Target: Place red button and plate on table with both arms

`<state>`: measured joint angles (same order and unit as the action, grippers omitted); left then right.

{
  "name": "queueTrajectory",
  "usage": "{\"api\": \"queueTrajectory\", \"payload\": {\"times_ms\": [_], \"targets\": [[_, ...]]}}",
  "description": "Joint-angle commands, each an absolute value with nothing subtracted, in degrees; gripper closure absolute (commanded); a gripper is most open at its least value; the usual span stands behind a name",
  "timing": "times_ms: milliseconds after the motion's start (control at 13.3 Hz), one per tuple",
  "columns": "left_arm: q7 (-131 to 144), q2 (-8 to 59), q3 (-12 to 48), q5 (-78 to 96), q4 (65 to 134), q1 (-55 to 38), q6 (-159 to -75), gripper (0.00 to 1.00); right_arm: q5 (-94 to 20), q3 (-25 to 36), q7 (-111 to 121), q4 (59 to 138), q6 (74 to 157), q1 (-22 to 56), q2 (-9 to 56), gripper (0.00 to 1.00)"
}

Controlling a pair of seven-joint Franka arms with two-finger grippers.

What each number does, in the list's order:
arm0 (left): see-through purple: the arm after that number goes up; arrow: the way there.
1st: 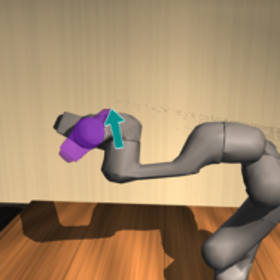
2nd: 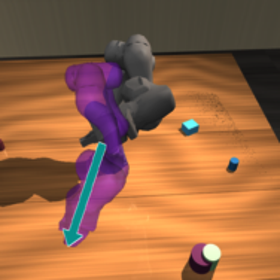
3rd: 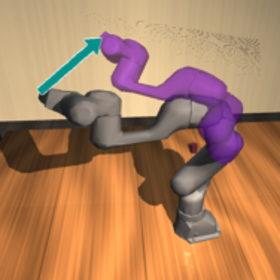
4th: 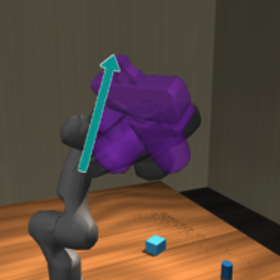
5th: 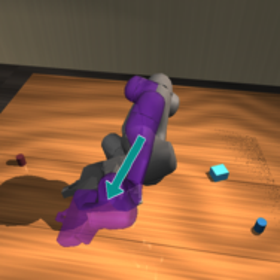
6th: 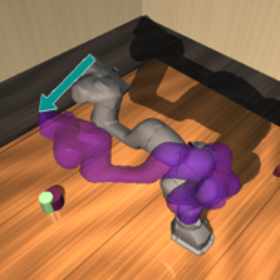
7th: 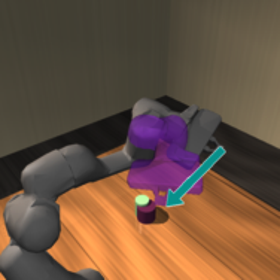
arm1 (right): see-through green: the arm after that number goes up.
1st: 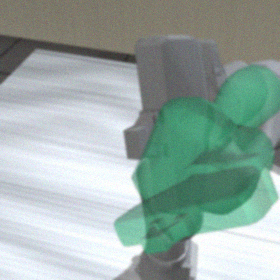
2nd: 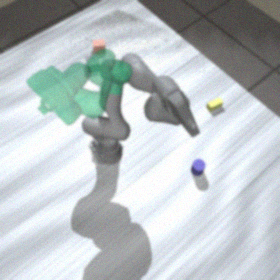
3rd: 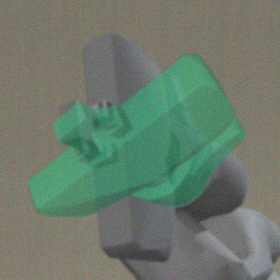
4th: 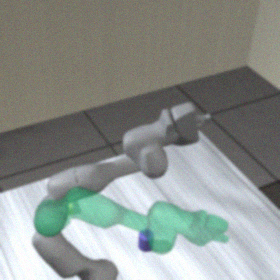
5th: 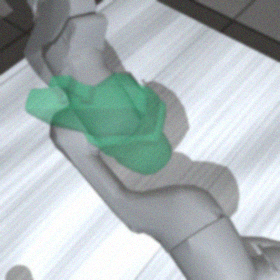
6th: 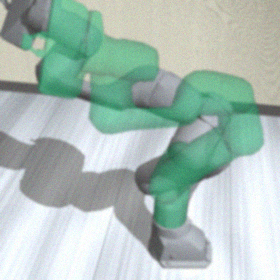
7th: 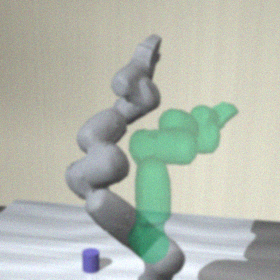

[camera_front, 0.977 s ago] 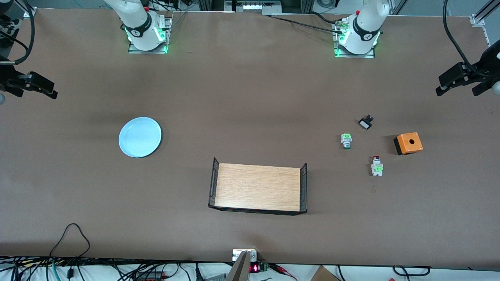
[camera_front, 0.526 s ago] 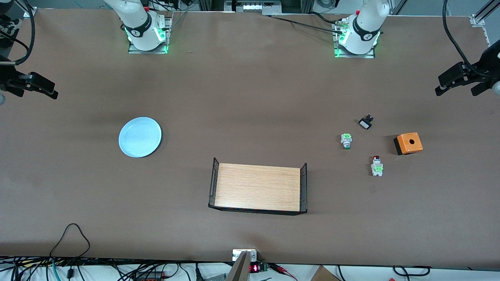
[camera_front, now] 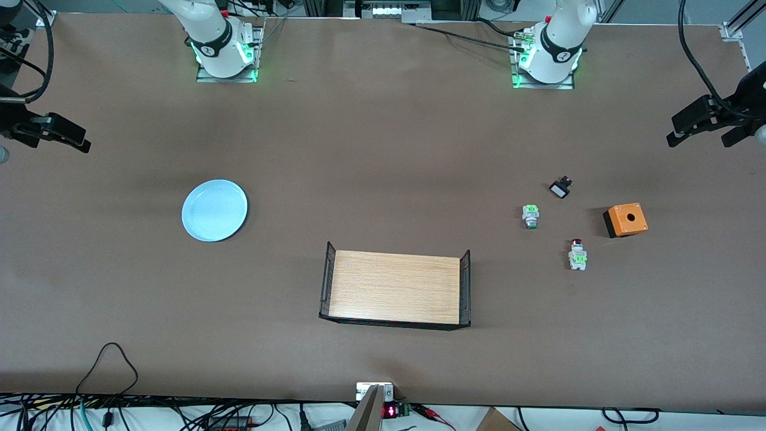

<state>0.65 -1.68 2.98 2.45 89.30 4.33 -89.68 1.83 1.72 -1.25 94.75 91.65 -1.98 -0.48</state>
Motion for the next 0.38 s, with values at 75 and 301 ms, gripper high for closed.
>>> {"api": "queueTrajectory", "payload": {"times_ms": [75,301], "targets": [[-0.7,-0.6,3.0,3.4,87.3,4.7,-88.4,0.00,1.2,1.6,-0.1,93.2,89.3,-2.0,0.0,0.00],[-0.4,-0.6,3.0,3.4,87.3,4.7,-88.5,0.00,1.1,1.6,2.1,93.2,88.6,-2.0,-0.2,0.00]]}}
